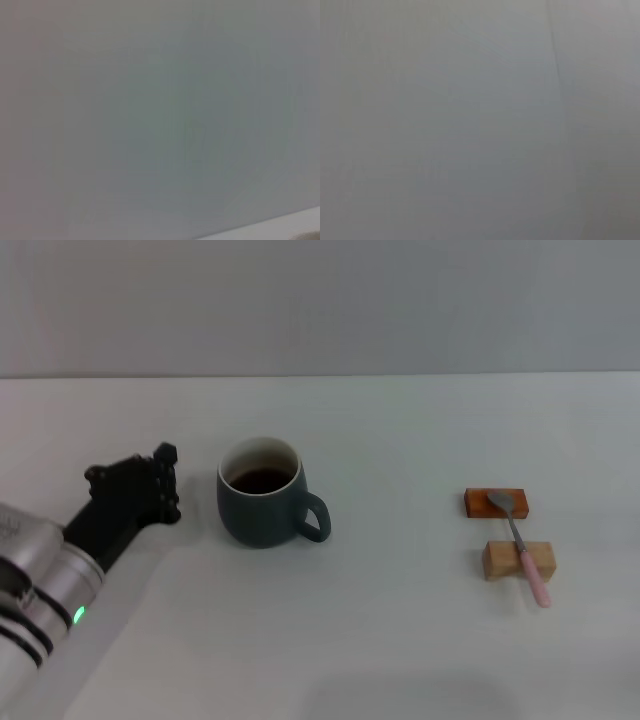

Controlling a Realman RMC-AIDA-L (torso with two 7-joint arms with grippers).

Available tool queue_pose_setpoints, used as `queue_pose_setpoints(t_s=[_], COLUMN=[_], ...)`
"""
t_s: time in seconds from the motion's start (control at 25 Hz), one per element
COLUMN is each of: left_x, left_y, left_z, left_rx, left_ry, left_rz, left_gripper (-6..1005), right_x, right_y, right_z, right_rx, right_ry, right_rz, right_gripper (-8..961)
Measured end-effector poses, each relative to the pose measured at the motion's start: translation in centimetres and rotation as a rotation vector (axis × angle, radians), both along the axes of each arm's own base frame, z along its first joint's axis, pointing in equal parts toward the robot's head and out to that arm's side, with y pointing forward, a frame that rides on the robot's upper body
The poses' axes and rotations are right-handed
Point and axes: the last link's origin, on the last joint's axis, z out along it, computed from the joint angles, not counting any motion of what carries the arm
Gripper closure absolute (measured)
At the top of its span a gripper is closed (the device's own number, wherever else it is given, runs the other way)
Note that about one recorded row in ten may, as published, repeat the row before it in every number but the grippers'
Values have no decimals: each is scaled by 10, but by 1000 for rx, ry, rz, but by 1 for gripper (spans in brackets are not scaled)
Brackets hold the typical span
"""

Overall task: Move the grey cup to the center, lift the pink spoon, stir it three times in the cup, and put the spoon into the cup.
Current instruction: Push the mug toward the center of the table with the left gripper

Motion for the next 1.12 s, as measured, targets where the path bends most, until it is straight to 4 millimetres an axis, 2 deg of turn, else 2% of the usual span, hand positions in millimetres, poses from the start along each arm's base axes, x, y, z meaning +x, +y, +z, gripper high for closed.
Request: queue_pose_setpoints(t_s=[0.04,0.08,0.16,0.24,0.36,0.64,1.12], left_x=[0,0,4,4,15,23,38], left_y=[0,11,21,21,34,36,22], left_z=[0,2,0,0,-9,-18,-38], left_rx=[0,1,-13,-13,-55,-108,-199], left_ry=[0,31,69,69,155,212,238], left_rz=[0,4,0,0,-33,-83,-187], left_gripper=[1001,1001,1001,1001,1001,1001,1001], right_x=[0,0,1,1,2,2,0], right_y=[-1,-4,-5,-7,-9,-9,-2], right_z=[0,1,1,2,2,3,6], right_rx=[3,9,11,15,17,22,20], right_ry=[-2,-6,-8,-9,-9,-12,-14], right_rz=[1,2,2,3,0,-2,8], right_gripper=[529,529,530,530,530,530,530])
